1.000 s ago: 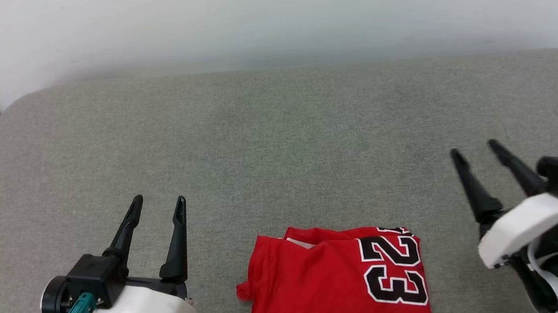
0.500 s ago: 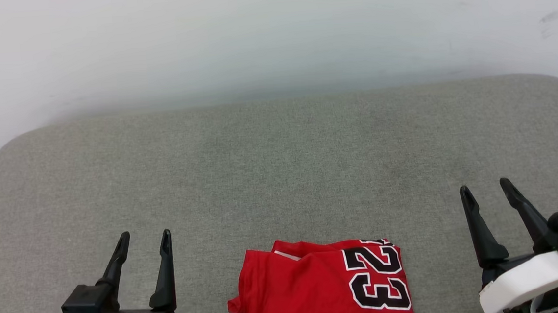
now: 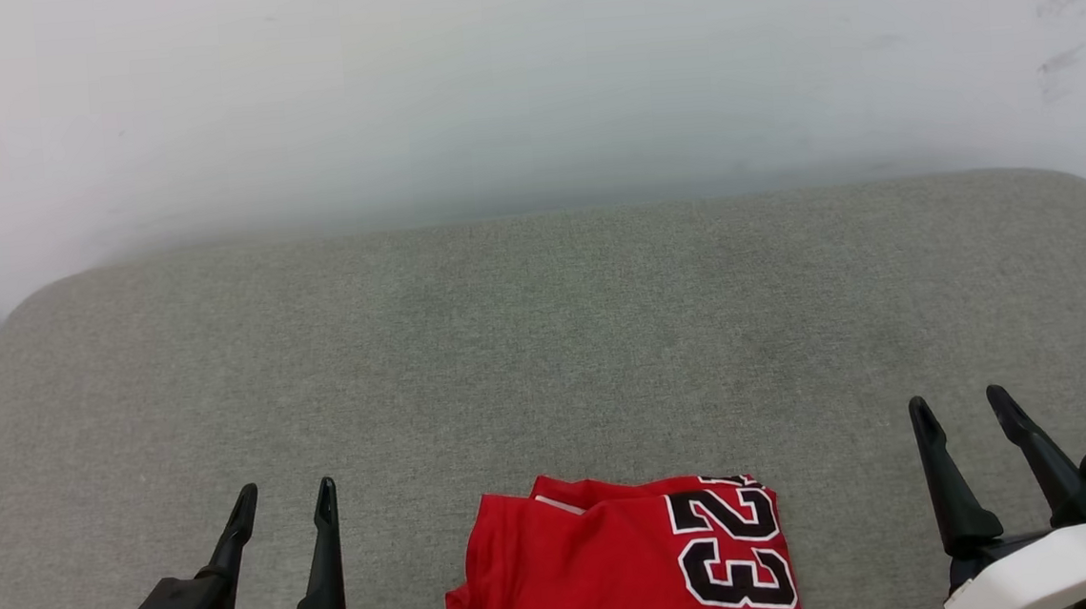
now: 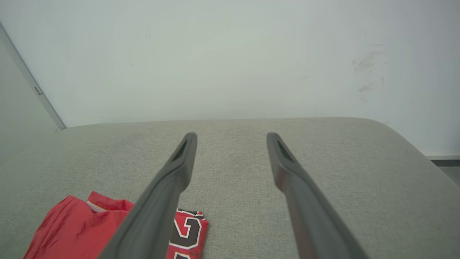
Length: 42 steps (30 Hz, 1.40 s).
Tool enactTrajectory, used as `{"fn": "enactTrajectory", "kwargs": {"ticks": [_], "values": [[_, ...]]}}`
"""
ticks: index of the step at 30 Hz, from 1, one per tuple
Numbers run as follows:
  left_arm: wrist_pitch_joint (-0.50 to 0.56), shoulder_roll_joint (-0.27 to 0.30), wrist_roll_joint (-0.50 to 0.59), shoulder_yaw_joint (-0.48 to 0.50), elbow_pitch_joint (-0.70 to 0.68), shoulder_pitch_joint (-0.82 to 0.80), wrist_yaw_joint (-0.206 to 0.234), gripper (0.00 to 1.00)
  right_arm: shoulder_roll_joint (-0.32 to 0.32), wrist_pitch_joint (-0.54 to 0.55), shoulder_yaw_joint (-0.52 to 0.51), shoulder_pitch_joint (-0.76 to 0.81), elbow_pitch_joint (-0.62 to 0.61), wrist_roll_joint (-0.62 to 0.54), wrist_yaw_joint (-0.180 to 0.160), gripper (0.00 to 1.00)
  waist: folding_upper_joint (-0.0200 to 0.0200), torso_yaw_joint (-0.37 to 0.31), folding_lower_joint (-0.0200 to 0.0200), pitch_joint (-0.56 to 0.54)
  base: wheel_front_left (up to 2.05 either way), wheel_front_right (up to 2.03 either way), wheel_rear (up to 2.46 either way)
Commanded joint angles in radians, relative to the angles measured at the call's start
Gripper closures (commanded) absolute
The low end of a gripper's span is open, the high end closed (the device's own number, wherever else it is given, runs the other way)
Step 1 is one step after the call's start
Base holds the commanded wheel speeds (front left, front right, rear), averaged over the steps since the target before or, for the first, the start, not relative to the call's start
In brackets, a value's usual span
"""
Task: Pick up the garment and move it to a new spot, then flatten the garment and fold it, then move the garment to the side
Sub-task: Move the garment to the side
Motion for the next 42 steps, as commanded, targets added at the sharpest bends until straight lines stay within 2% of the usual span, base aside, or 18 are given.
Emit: {"fn": "enactTrajectory", "kwargs": {"ticks": [1, 8, 17, 19, 26, 37, 38, 39, 40, 41, 42], "values": [[-0.004, -0.002, 0.003, 0.006, 0.004, -0.006, -0.004, 0.00, 0.005, 0.003, -0.004, 0.009, -0.009, -0.004, 0.000, 0.00, 0.0000, -0.001, 0.0001, 0.001, 0.00, 0.00, 0.00], [-0.007, -0.014, 0.017, 0.011, 0.006, -0.030, -0.019, 0.00, 0.006, 0.077, -0.070, 0.028, 0.000, 0.060, 0.000, 0.00, 0.0000, 0.010, 0.0001, 0.015, 0.00, 0.00, 0.00], [-0.009, -0.064, 0.047, 0.032, -0.008, -0.101, -0.056, 0.00, -0.077, 0.464, -0.173, 0.083, 0.108, 0.287, 0.000, 0.00, 0.0000, 0.071, 0.0001, 0.090, 0.00, 0.00, 0.00], [-0.009, -0.068, 0.051, 0.038, -0.010, -0.111, -0.062, 0.00, -0.080, 0.494, -0.173, 0.080, 0.114, 0.311, 0.000, 0.00, 0.0000, 0.076, 0.0001, 0.103, 0.00, 0.00, 0.00], [-0.009, -0.101, 0.085, 0.072, -0.006, -0.167, -0.109, 0.00, -0.055, 0.614, -0.089, 0.007, 0.175, 0.444, 0.000, 0.00, 0.0000, 0.107, 0.0001, 0.205, 0.00, 0.00, 0.00], [-0.008, -0.148, 0.123, 0.113, 0.013, -0.222, -0.172, 0.00, -0.087, 0.630, 0.084, -0.098, 0.317, 0.581, -0.001, 0.00, 0.0000, 0.136, 0.0001, 0.305, 0.00, 0.00, 0.00], [-0.008, -0.151, 0.127, 0.118, 0.015, -0.224, -0.177, 0.00, -0.089, 0.631, 0.097, -0.102, 0.325, 0.590, -0.001, 0.13, 0.0000, 0.136, 0.0001, 0.307, 0.00, 0.00, 0.00], [-0.008, -0.155, 0.130, 0.123, 0.019, -0.225, -0.181, 0.00, -0.093, 0.629, 0.109, -0.105, 0.331, 0.599, -0.001, 0.56, 0.0000, 0.137, 0.0001, 0.309, 0.00, 0.00, 0.00], [-0.008, -0.160, 0.133, 0.127, 0.022, -0.226, -0.185, 0.00, -0.097, 0.624, 0.121, -0.110, 0.332, 0.606, -0.001, 0.76, 0.0000, 0.137, 0.0001, 0.308, 0.00, 0.00, 0.00], [-0.008, -0.163, 0.136, 0.131, 0.025, -0.225, -0.188, 0.00, -0.099, 0.618, 0.131, -0.115, 0.330, 0.612, -0.001, 1.00, 0.0000, 0.137, 0.0001, 0.306, 0.00, 0.00, 0.00], [-0.008, -0.167, 0.138, 0.136, 0.030, -0.222, -0.192, 0.00, -0.106, 0.611, 0.138, -0.119, 0.326, 0.616, -0.001, 1.00, 0.0000, 0.136, 0.0001, 0.301, 0.00, 0.00, 0.00]]}}
